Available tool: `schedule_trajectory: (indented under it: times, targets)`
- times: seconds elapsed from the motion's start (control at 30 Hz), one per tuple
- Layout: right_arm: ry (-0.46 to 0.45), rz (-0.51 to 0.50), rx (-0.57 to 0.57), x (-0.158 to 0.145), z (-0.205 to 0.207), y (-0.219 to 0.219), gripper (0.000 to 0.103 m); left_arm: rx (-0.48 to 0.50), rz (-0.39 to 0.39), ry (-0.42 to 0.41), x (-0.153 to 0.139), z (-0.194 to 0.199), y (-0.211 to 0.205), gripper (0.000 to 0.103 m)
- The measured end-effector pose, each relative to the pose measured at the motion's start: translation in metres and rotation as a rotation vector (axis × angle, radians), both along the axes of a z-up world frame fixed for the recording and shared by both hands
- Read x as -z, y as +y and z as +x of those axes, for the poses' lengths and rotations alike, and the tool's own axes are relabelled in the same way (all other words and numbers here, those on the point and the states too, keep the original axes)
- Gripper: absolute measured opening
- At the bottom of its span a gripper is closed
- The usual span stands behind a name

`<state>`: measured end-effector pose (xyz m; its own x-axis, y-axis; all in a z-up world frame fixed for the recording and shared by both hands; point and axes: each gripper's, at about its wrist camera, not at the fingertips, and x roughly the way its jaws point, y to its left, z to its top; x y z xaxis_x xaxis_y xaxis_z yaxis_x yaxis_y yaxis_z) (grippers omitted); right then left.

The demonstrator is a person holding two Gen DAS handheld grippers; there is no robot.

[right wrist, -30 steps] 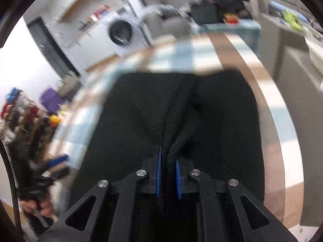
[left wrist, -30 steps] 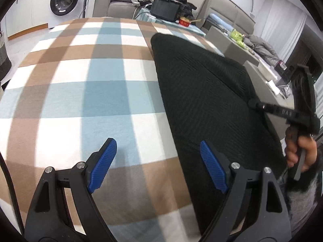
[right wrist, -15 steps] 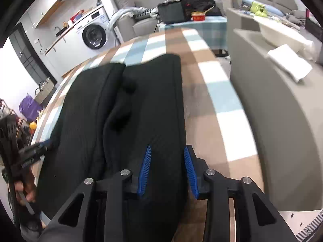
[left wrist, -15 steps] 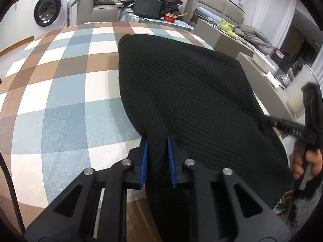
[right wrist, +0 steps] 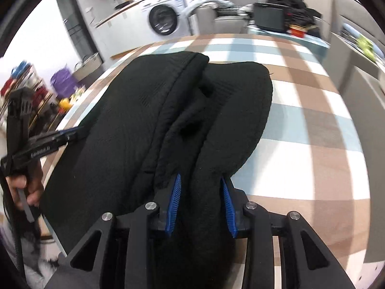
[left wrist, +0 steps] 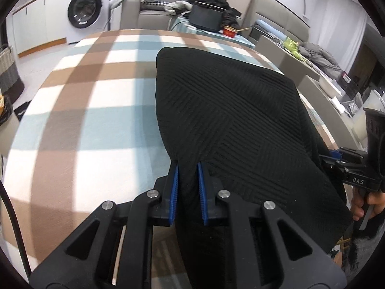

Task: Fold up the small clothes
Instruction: 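Pinch the sweater edge with the left gripper, then release, then pinch the sweater edge with the right gripper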

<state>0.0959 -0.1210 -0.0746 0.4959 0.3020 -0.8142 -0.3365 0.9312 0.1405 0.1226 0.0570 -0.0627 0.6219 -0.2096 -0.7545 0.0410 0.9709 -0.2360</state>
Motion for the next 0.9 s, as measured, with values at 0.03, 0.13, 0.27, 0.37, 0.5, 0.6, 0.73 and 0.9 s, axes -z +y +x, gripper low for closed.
schedule_trajectory:
  times: [0.03,0.13,0.27,0.37,0.5,0.6,0.73,0.9]
  targets:
    - [-0.004,-0.007,0.024,-0.003,0.000,0.000,0.035,-0.003,-0.015,0.004,0.000,-0.002,0.008,0.016]
    - [-0.067,0.026,0.092,-0.025,0.002,-0.004,0.036,-0.010,-0.032,-0.002,-0.002,-0.006,0.022,0.024]
    - [-0.097,0.180,0.118,-0.045,0.029,-0.003,0.047,-0.054,-0.015,-0.021,-0.005,-0.008,0.036,0.061]
    - [-0.045,0.283,0.106,-0.036,0.066,0.005,0.048,-0.070,-0.051,-0.011,-0.002,-0.006,0.044,0.062]
    - [0.054,0.290,0.147,-0.018,0.116,0.021,0.030,-0.088,-0.070,0.005,0.003,-0.003,0.053,0.062]
    - [-0.044,0.284,0.038,-0.040,0.120,0.044,0.012,-0.094,-0.082,0.003,0.003,-0.001,0.056,0.062]
    - [-0.177,0.245,-0.164,-0.066,0.107,0.073,0.011,-0.094,-0.086,0.000,0.004,-0.001,0.058,0.062]
    - [-0.027,0.065,0.082,-0.027,0.143,0.050,0.018,-0.100,-0.105,0.016,0.008,0.000,0.062,0.062]
